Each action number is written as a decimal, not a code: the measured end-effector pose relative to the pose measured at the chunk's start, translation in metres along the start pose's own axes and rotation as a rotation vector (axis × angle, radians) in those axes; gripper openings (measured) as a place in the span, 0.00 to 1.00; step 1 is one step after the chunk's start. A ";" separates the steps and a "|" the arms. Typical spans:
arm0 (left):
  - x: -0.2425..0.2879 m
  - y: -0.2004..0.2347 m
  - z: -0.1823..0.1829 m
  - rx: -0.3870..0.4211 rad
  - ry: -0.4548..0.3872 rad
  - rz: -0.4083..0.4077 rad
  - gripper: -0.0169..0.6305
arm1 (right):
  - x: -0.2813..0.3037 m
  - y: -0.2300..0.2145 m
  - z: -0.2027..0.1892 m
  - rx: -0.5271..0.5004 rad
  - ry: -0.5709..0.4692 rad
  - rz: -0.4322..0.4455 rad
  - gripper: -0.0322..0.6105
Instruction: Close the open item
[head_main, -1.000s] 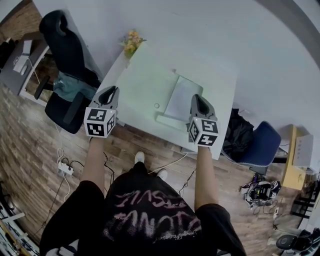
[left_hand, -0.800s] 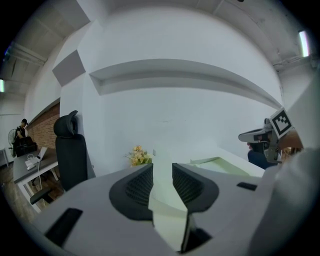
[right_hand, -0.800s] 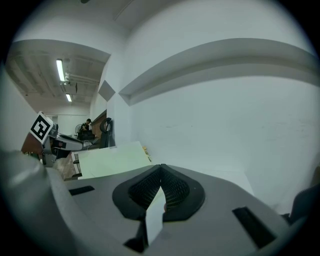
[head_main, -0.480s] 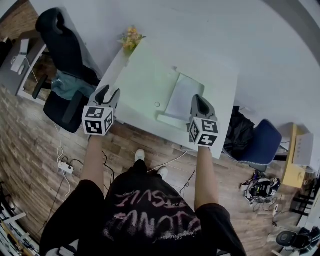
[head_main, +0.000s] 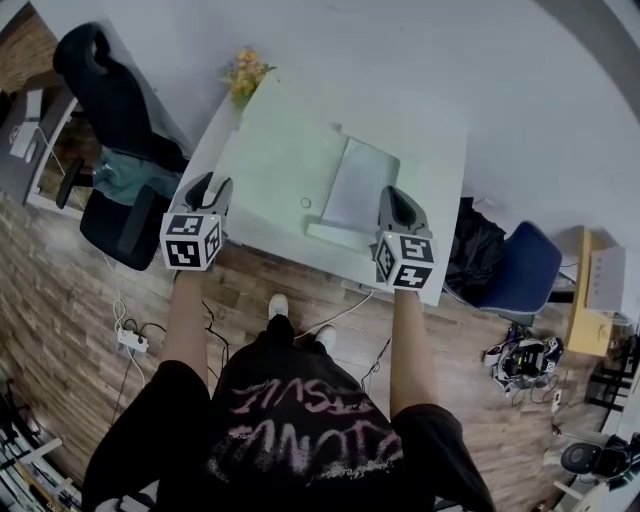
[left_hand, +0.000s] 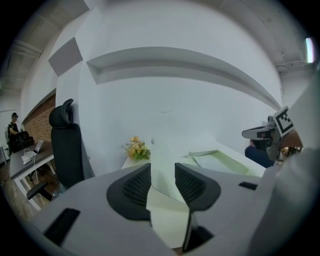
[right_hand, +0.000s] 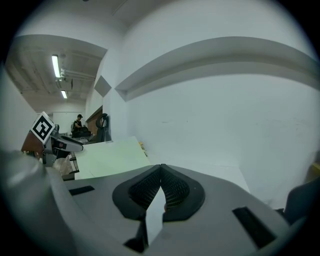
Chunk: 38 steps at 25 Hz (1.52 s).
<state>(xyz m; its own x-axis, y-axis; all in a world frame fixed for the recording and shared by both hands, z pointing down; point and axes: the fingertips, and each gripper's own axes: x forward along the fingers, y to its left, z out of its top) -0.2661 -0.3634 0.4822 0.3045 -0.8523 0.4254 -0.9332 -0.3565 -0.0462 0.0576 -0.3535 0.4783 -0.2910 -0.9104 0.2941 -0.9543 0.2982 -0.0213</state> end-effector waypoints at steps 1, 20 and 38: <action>-0.001 0.000 0.001 -0.006 -0.003 0.001 0.24 | -0.001 -0.001 -0.001 0.004 0.001 -0.003 0.07; -0.020 -0.057 0.036 0.094 -0.077 -0.002 0.09 | -0.058 -0.032 -0.013 0.062 -0.033 -0.048 0.07; -0.016 -0.205 0.056 0.195 -0.120 -0.216 0.11 | -0.150 -0.097 -0.036 0.115 -0.069 -0.148 0.07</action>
<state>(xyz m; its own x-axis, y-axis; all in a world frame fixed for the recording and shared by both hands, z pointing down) -0.0694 -0.2981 0.4345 0.5228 -0.7838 0.3350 -0.7937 -0.5910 -0.1441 0.1969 -0.2353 0.4708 -0.1472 -0.9605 0.2361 -0.9873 0.1285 -0.0929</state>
